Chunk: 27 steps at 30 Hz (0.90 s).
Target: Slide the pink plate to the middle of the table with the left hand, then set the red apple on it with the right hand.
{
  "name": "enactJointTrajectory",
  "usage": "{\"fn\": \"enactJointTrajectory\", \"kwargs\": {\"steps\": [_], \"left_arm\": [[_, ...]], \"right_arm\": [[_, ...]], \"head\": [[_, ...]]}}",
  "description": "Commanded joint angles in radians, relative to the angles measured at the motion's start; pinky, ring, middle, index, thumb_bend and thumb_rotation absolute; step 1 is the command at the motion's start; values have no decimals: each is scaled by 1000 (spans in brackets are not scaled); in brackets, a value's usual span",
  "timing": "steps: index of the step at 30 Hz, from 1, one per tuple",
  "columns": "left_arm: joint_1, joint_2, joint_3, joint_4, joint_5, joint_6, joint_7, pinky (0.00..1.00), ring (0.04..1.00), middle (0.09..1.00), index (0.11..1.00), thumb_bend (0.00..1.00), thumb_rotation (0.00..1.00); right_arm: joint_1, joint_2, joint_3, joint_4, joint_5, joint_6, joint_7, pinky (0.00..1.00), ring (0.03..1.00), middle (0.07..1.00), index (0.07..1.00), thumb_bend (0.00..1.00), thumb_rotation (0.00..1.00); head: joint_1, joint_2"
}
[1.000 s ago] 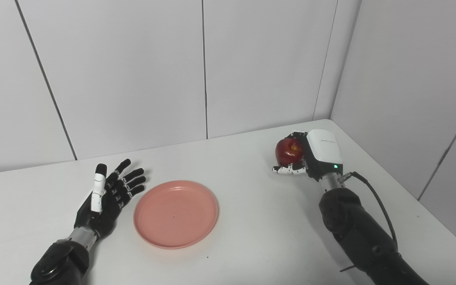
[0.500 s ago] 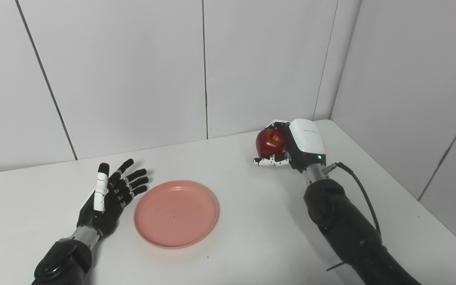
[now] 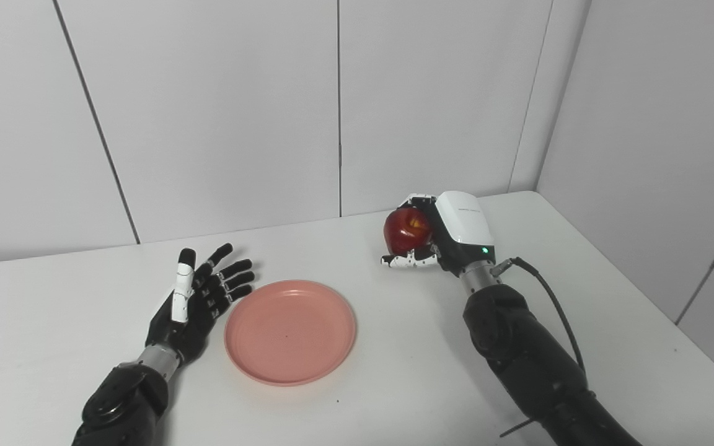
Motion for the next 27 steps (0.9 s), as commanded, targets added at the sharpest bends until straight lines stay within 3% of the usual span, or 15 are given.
{"fn": "enactJointTrajectory", "kwargs": {"steps": [1, 13, 18, 27], "left_arm": [[47, -13, -10, 53, 26, 62, 21, 812, 799, 791, 897, 904, 944], [41, -40, -14, 70, 37, 49, 45, 786, 786, 776, 888, 897, 939], [38, -48, -20, 75, 46, 45, 52, 791, 794, 787, 900, 892, 958], [21, -64, -22, 116, 58, 20, 55, 798, 795, 776, 906, 951, 945]], "right_arm": [[-76, 6, -2, -28, -4, -37, -16, 135, 186, 282, 492, 504, 168], [-107, 31, 32, -71, -4, -36, 26, 138, 186, 281, 494, 504, 169], [-125, 34, 49, -152, -11, 31, 151, 133, 183, 279, 494, 503, 169], [-171, 74, 56, -204, -42, 95, 287, 124, 178, 275, 493, 505, 163]], "head": [[14, 3], [99, -2], [121, 0], [149, -1]]}}
